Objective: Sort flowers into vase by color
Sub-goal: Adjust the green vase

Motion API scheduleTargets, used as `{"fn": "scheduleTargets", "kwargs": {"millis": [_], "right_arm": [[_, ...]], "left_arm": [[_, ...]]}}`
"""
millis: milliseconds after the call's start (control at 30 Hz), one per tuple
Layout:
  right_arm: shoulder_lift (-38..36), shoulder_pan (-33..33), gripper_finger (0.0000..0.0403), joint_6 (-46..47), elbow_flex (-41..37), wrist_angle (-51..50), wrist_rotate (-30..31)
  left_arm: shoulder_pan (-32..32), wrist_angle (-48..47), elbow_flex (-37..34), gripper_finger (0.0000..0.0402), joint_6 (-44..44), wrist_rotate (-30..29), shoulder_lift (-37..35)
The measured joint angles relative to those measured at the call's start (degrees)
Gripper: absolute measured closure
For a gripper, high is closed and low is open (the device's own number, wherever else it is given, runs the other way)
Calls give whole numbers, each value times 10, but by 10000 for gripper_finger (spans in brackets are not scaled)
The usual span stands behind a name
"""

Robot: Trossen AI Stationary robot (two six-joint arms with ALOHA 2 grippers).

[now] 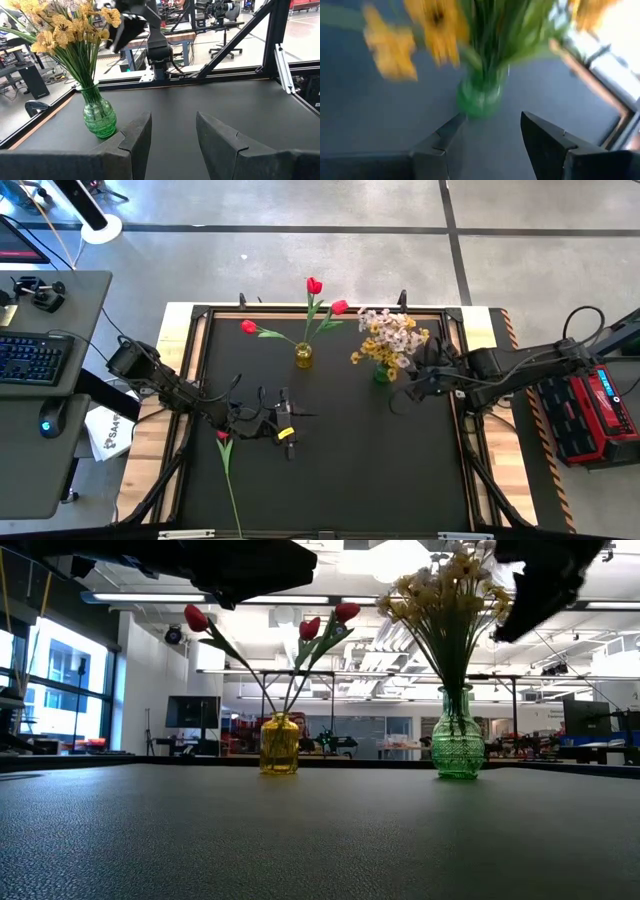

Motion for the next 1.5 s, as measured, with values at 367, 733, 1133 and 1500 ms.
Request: {"fn": "scheduleTargets", "kwargs": {"millis": [367, 733, 1133, 1500], "right_arm": [[0, 0, 198, 42, -105, 12, -38], [0, -12, 108, -15, -279, 347, 43], [1, -20, 107, -44, -296, 489, 135], [2, -42, 107, -53, -296, 488, 116]], "left_arm": [[0, 0, 0, 257, 0, 0, 0], [0, -4, 0, 257, 0, 0, 0], [0, -4, 0, 257, -13, 0, 0], [0, -4, 0, 257, -13, 0, 0]]}}
